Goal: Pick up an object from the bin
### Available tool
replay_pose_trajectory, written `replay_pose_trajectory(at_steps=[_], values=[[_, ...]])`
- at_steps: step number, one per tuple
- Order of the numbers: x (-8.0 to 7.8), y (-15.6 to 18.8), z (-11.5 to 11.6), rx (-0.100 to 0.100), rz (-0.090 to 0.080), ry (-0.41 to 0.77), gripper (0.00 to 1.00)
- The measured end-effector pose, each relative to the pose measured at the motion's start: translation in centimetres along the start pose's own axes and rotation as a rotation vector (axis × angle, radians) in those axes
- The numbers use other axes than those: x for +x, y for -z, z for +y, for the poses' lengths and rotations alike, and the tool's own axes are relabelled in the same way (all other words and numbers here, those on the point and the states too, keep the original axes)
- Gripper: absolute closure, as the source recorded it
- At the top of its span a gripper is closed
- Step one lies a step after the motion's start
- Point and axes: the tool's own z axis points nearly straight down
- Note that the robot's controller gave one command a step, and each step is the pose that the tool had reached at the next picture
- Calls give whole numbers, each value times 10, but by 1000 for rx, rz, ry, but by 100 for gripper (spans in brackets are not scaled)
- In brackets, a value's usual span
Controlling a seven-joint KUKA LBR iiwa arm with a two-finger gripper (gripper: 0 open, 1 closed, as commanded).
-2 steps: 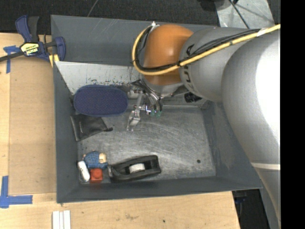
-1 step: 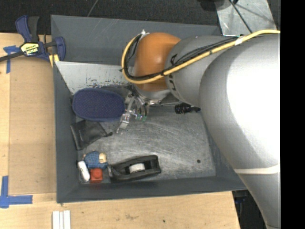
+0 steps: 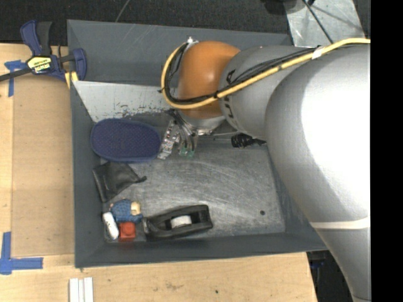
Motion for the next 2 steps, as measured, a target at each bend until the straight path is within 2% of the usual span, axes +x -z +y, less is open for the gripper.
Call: replay_pose_trajectory(at_steps=[1, 2], values=[[5, -3, 0, 5, 18, 1, 0], [26, 58, 47, -3, 4, -5, 0]])
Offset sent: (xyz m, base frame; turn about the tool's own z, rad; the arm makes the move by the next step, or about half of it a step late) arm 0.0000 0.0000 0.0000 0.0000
